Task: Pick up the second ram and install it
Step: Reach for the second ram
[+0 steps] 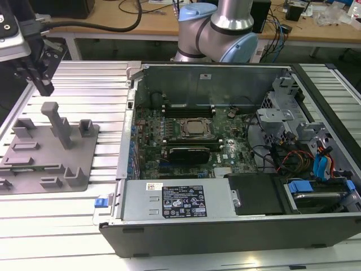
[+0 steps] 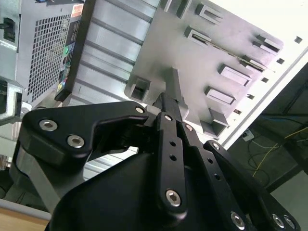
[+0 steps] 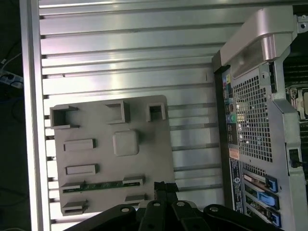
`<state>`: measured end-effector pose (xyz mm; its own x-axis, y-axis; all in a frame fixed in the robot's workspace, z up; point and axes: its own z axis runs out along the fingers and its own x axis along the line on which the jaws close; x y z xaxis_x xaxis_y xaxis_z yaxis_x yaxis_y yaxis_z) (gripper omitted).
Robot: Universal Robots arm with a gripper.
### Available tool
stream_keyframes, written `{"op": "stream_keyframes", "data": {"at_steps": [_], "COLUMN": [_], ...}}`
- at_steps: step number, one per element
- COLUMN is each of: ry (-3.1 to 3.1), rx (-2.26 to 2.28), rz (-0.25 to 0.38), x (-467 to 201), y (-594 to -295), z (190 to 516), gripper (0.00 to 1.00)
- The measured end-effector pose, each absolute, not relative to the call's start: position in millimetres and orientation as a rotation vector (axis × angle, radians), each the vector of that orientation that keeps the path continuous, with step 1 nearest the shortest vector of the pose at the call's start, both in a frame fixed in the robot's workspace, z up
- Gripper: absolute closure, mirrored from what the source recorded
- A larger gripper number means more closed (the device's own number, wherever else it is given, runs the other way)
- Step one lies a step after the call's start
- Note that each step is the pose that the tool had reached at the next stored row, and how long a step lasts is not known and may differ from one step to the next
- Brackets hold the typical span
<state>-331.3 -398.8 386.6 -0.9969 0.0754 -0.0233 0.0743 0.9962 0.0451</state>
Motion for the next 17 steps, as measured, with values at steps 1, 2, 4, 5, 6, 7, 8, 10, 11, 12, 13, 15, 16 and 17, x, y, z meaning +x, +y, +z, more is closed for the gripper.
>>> {"op": "stream_keyframes", "data": {"at_steps": [1,2,4,5,6,7,8,10,11,12,13,15,16,17], "ry": [3.114,3.114,3.114,3.114,3.114,3.114,3.114,3.114,3.114,3.114,3.114,3.114,3.114,3.114], "rx": [0.117,0.117,0.117,0.117,0.117,0.117,0.117,0.117,0.117,0.117,0.117,0.117,0.117,0.117], "rz": [0.069,0.069,0.069,0.069,0.069,0.069,0.069,0.069,0.069,0.069,0.069,0.069,0.069,0.069], "x": [-333,-334,-338,-340,-342,-345,-346,-350,-352,-354,-356,-359,-362,-364], "y": [-399,-399,-399,-399,-399,-399,-399,-399,-399,-399,-399,-399,-399,-399], "z": [386,386,386,385,385,384,384,382,380,379,379,377,376,375], "gripper": [0.92,0.92,0.92,0.92,0.92,0.92,0.92,0.92,0.92,0.92,0.92,0.92,0.92,0.92]}}
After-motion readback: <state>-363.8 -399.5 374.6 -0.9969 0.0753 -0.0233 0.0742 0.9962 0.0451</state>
